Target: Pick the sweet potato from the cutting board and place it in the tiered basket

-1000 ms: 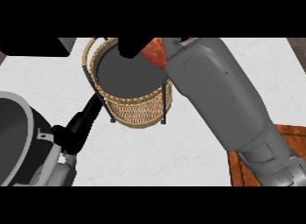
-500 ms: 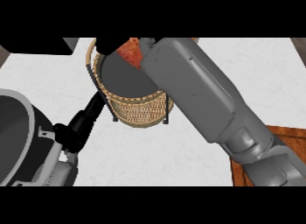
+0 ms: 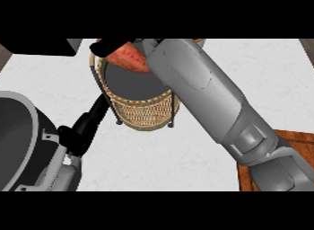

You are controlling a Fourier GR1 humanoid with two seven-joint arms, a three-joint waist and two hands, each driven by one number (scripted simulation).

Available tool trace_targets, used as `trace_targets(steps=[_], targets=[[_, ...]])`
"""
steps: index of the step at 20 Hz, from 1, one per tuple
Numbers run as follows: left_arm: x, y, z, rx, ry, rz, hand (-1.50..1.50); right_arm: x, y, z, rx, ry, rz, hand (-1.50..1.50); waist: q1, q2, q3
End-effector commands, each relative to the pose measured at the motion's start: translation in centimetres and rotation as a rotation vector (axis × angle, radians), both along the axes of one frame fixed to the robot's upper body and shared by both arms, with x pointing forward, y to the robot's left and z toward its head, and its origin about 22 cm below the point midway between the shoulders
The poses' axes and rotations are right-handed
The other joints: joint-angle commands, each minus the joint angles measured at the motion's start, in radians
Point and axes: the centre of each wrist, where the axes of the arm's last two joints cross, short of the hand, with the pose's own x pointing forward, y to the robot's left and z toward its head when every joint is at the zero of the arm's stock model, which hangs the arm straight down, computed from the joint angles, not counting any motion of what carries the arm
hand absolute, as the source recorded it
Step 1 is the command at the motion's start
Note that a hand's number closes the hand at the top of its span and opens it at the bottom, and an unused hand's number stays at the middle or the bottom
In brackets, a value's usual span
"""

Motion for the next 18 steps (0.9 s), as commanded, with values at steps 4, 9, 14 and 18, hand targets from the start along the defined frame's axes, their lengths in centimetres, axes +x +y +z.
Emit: trace_targets(steps=[4, 9, 14, 18], targets=[[-1.1, 1.5, -0.8, -0.003, 0.002, 0.023, 0.0, -1.0, 0.6, 1.4, 0.155, 0.025, -0.061, -1.5, -0.031, -0.008, 0.001], [-0.6, 1.2, -0.8, 0.006, 0.01, 0.054, 0.0, 0.8, -1.7, -0.2, 0.078, -0.2, -0.304, -1.5, -0.05, -0.01, 0.001], [-0.9, 2.6, -0.1, -0.009, 0.004, 0.066, 0.0, 2.7, -8.2, 3.4, 0.124, -0.359, -0.559, -1.5, -0.06, -0.014, 0.002], [-2.1, 1.1, -1.0, 0.016, 0.018, 0.079, 0.0, 2.4, -14.5, 2.6, 0.215, -0.431, -0.632, -1.5, -0.076, -0.017, 0.004]])
